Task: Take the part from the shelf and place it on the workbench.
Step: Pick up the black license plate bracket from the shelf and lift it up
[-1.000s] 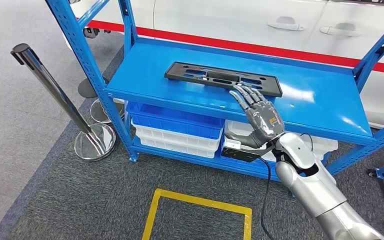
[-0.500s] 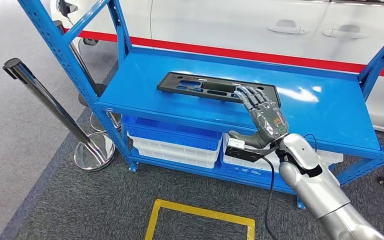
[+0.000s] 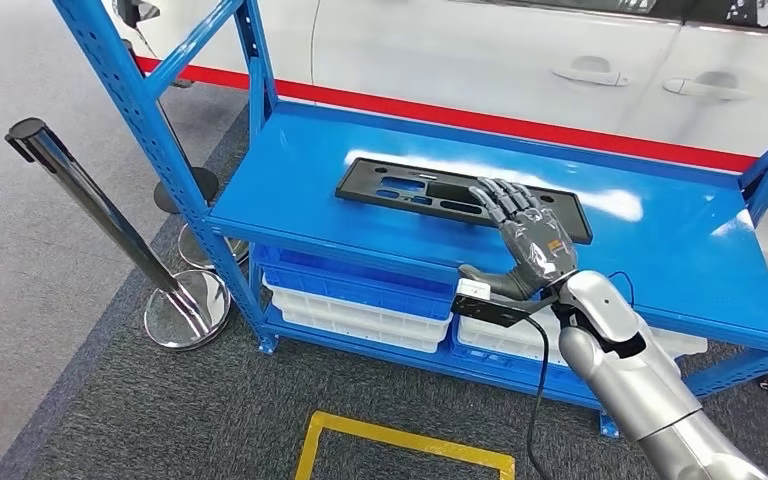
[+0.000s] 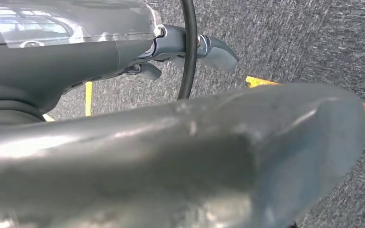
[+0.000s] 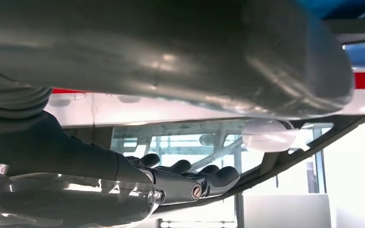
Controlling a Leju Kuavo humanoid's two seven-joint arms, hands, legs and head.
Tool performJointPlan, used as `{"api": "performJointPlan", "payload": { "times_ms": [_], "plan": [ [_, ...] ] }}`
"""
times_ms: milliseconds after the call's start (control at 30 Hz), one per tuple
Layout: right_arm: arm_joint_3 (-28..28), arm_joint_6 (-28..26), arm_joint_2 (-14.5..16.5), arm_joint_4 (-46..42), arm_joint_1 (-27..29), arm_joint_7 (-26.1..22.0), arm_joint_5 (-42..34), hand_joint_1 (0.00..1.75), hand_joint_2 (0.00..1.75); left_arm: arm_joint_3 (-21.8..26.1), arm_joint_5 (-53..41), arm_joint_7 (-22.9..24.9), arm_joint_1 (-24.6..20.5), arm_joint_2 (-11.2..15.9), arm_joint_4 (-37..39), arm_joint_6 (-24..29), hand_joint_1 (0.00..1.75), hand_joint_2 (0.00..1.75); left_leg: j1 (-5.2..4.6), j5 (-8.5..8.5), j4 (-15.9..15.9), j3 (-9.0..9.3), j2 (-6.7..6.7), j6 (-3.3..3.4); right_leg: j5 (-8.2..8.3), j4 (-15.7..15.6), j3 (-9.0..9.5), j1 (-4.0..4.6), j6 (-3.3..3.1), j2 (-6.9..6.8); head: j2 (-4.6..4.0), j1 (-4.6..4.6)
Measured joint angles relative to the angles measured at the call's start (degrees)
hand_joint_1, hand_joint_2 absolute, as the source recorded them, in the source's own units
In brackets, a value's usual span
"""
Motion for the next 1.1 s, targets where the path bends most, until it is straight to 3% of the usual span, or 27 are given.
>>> {"api": "performJointPlan", "payload": {
  "times_ms": [33,67,133,200,267,367,400,467,500,533,567,633,700,800,867,933,1000,1033,1067,1100],
  "plan": [
    [0.0,0.01,-0.02,0.04,0.13,0.02,0.01,0.0,0.0,-0.02,0.0,0.01,0.01,0.0,0.0,-0.01,0.0,0.0,-0.06,-0.33,0.05,0.3,-0.05,0.01,1.05,0.54,-1.15,-0.01,0.02,0.0,0.0,0.0],
    [-0.01,0.03,-0.02,0.08,0.17,0.04,0.02,0.0,0.0,-0.03,0.0,0.01,0.03,0.0,0.0,-0.01,0.0,0.0,-0.1,-0.72,0.14,0.73,-0.1,-0.05,3.26,-1.16,-1.11,0.0,-0.05,-0.01,0.0,0.0],
    [-0.03,0.25,-0.04,0.12,0.1,0.18,0.07,0.0,0.0,-0.05,0.0,0.04,0.07,-0.01,-0.01,-0.04,0.0,0.0,-0.15,-1.63,0.38,1.57,-0.16,-0.29,8.49,-8.46,1.45,0.07,-0.5,0.0,0.0,0.0],
    [-0.07,0.72,-0.08,0.27,-0.21,0.32,0.12,0.0,0.0,-0.09,0.02,0.07,-0.08,-0.02,-0.04,-0.13,0.0,0.0,-0.35,-2.35,0.76,1.88,-0.21,-0.74,10.44,-13.71,3.52,0.34,-1.04,0.03,0.0,-0.01],
    [-0.12,1.11,-0.13,0.55,-0.63,0.44,0.14,0.0,0.0,-0.12,0.08,0.11,-0.25,-0.04,-0.07,-0.19,0.0,0.0,-0.49,-2.67,0.8,1.89,-0.23,-1.26,9.92,-14.66,3.81,0.54,-1.47,0.09,0.0,-0.01],
    [-0.26,1.4,-0.17,0.98,-1.31,0.57,0.15,0.0,0.0,-0.18,0.17,0.15,-0.35,-0.02,-0.09,-0.21,0.0,0.0,-0.41,-4.05,2.73,1.3,-0.05,-2.18,9.74,-15.29,4.64,-0.02,-2.24,0.14,0.0,-0.01],
    [-0.3,1.56,-0.17,1.15,-1.52,0.63,0.15,0.0,0.0,-0.21,0.22,0.15,-0.38,0.0,-0.09,-0.22,0.0,0.0,-0.27,-5.28,5.4,0.02,0.0,-2.54,9.63,-15.49,5.03,-0.17,-2.49,0.09,0.0,-0.02],
    [-0.35,1.91,-0.17,1.68,-1.8,0.79,0.16,0.0,0.0,-0.31,0.42,0.16,-0.36,0.01,-0.09,-0.22,0.0,0.0,0.06,-7.98,12.96,-4.2,0.03,-3.14,9.2,-15.51,5.52,-0.18,-2.74,0.0,0.0,-0.02],
    [-0.35,2.04,-0.17,2.03,-1.81,0.85,0.16,0.0,0.0,-0.39,0.54,0.19,-0.31,0.02,-0.09,-0.22,0.0,0.0,0.21,-8.52,15.87,-6.12,0.03,-3.33,8.98,-15.49,5.75,-0.18,-2.75,-0.02,0.0,-0.02],
    [-0.37,2.14,-0.17,2.41,-1.8,0.91,0.17,0.0,0.0,-0.46,0.66,0.24,-0.23,0.02,-0.09,-0.22,0.0,0.0,0.33,-7.96,16.92,-7.21,0.04,-3.45,8.71,-15.47,6.04,-0.18,-2.7,-0.02,0.0,-0.02],
    [-0.41,2.19,-0.17,2.77,-1.8,0.97,0.18,0.0,0.0,-0.52,0.75,0.27,-0.17,0.02,-0.09,-0.21,0.0,0.0,0.43,-6.28,15.64,-7.15,0.04,-3.48,8.43,-15.44,6.41,-0.2,-2.61,-0.02,0.0,-0.02],
    [-0.53,2.33,-0.17,3.32,-1.87,1.09,0.21,0.0,0.0,-0.58,0.87,0.31,-0.13,0.02,-0.09,-0.2,0.0,0.0,0.53,-1.52,8.26,-4.42,0.11,-3.31,7.76,-15.41,7.29,-0.26,-2.25,-0.01,0.0,-0.02],
    [-0.6,2.44,-0.17,3.74,-2.07,1.16,0.26,0.0,0.0,-0.65,0.92,0.31,-0.19,0.02,-0.09,-0.2,0.0,0.0,0.33,0.68,2.31,-1.9,0.14,-2.91,7.25,-15.34,7.64,-0.12,-1.68,0.05,0.0,-0.02],
    [-0.65,2.46,-0.17,4.23,-2.2,1.33,0.42,0.0,0.0,-0.91,0.97,0.32,-0.27,0.02,-0.09,-0.2,0.0,0.0,0.08,0.4,1.02,-1.36,0.02,-1.95,6.98,-15.58,7.67,-0.01,-0.7,0.08,0.0,-0.02],
    [-0.76,2.44,-0.19,4.39,-2.16,1.44,0.64,0.0,0.0,-1.16,1.01,0.32,-0.23,0.01,-0.1,-0.2,0.0,0.0,0.2,0.35,0.47,-0.79,0.03,-1.12,5.98,-14.17,7.32,-0.17,-0.17,0.03,0.0,-0.01],
    [-0.87,2.42,-0.33,4.51,-1.99,1.51,0.85,0.0,0.0,-1.33,1.03,0.33,-0.25,0.01,-0.11,-0.19,0.0,0.0,0.25,0.17,0.11,-0.26,0.06,-0.44,3.33,-8.31,4.37,-0.26,0.05,0.02,0.0,0.0],
    [-0.9,2.4,-0.51,4.68,-1.46,1.62,1.02,0.0,0.0,-1.4,1.08,0.34,-0.28,0.01,-0.11,-0.18,0.0,0.0,0.11,-0.18,0.11,-0.01,0.02,-0.08,1.06,-0.99,-0.25,-0.26,0.15,0.02,0.0,0.0],
    [-0.9,2.4,-0.57,4.77,-1.1,1.67,1.08,0.0,0.0,-1.43,1.12,0.35,-0.25,0.01,-0.11,-0.17,0.0,0.0,0.03,-0.4,0.13,0.2,-0.02,-0.01,1.22,0.72,-1.74,-0.27,0.14,0.01,0.0,0.0],
    [-0.9,2.4,-0.6,4.82,-0.81,1.7,1.12,0.0,0.0,-1.45,1.15,0.36,-0.2,0.01,-0.11,-0.17,0.0,0.0,-0.05,-0.67,0.16,0.51,-0.06,-0.02,2.57,0.23,-2.13,-0.26,0.06,0.01,0.0,0.0],
    [-0.91,2.4,-0.63,4.84,-0.63,1.72,1.14,0.0,0.0,-1.47,1.17,0.36,-0.16,-0.01,-0.11,-0.17,0.0,0.0,-0.12,-0.98,0.2,0.93,-0.09,-0.09,4.88,-2.45,-1.33,-0.21,-0.13,0.01,0.0,0.0]
  ]
}}
